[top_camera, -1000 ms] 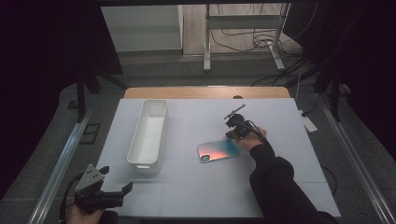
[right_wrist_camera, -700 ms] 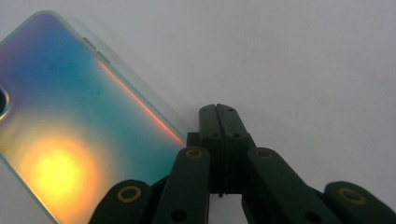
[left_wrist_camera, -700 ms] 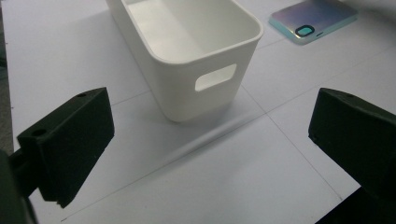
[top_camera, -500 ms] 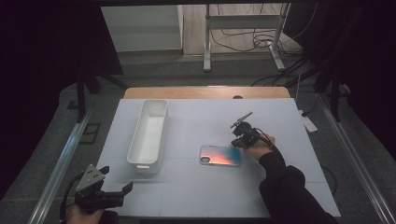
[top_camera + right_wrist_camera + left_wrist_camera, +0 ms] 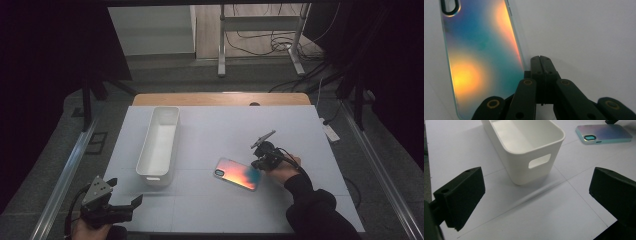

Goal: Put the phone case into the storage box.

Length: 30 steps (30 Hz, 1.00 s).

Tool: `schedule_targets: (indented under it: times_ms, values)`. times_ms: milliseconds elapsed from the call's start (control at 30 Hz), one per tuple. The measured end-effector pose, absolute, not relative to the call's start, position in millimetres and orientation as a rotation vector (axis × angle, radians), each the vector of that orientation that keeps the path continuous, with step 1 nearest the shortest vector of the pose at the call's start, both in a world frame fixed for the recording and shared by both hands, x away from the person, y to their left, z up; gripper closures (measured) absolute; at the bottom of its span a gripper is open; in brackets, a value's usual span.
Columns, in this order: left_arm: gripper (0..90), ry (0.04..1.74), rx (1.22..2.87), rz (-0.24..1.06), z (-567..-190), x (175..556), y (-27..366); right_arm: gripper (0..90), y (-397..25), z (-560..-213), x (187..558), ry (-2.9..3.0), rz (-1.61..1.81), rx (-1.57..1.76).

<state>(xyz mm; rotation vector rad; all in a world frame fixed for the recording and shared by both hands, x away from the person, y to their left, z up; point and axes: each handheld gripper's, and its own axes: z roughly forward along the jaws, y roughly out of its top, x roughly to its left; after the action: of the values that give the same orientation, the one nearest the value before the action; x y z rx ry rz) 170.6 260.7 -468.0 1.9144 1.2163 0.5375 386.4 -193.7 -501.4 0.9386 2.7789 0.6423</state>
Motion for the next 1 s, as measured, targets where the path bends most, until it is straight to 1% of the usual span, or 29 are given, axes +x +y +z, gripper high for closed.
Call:
schedule_targets:
  times_ms: [533,967,1000]
  values:
    - [0.9,1.21,1.921,0.541,-467.8,170.6,260.2,89.5,-199.6,-501.3,351.8,2.797,0.662,0.932]
    - [0.9,1.212,1.917,0.538,-467.8,170.6,260.5,89.2,-201.6,-493.7,347.5,2.765,0.704,0.933]
    - [0.9,1.212,1.917,0.538,-467.8,170.7,260.5,86.0,-201.9,-492.3,347.1,2.761,0.717,0.929]
